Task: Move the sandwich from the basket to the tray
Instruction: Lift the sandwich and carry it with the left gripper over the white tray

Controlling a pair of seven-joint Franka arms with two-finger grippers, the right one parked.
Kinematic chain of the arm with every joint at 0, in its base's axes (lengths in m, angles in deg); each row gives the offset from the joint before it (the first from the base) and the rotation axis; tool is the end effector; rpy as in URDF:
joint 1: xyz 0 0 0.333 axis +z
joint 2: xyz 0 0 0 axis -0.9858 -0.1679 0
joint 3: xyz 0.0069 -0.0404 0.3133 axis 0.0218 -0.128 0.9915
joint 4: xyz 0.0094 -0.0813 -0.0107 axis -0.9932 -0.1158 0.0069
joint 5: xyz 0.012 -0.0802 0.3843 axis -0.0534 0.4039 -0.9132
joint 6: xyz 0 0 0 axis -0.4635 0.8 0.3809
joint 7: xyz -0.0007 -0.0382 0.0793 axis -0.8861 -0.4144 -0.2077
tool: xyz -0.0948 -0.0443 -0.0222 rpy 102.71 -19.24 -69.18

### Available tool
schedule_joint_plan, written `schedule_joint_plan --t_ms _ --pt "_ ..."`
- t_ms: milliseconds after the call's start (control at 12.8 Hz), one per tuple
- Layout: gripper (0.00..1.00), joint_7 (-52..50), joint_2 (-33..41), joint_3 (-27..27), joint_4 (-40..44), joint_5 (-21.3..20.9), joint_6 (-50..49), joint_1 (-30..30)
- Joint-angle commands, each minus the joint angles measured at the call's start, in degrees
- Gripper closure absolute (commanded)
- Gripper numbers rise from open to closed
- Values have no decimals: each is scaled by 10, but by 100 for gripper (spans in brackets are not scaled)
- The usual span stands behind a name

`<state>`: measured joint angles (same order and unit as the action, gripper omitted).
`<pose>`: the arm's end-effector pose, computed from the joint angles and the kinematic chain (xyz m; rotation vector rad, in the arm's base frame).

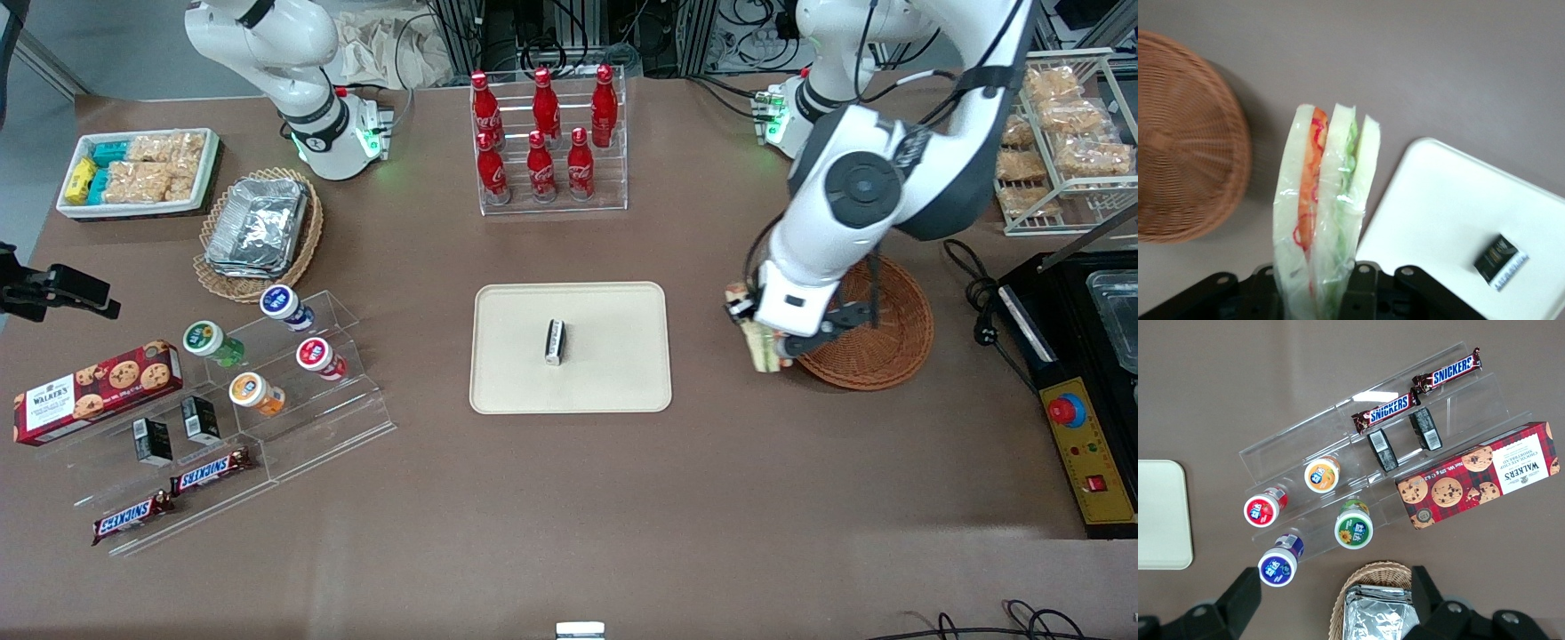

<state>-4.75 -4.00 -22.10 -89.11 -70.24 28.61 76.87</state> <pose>0.5376 -0.2767 0.4244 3.0531 0.6231 -0.0836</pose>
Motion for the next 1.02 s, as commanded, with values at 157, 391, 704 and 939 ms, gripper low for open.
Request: schedule_joint_plan --t_ms 157,391,704,939 --pt "100 6 -105 -2 10 -7 130 -58" --pt "100 6 -157 -1 8 -36 186 -83" --pt "100 2 -213 2 7 -88 220 -109" --pt "100 1 -241 2 6 -120 236 -111"
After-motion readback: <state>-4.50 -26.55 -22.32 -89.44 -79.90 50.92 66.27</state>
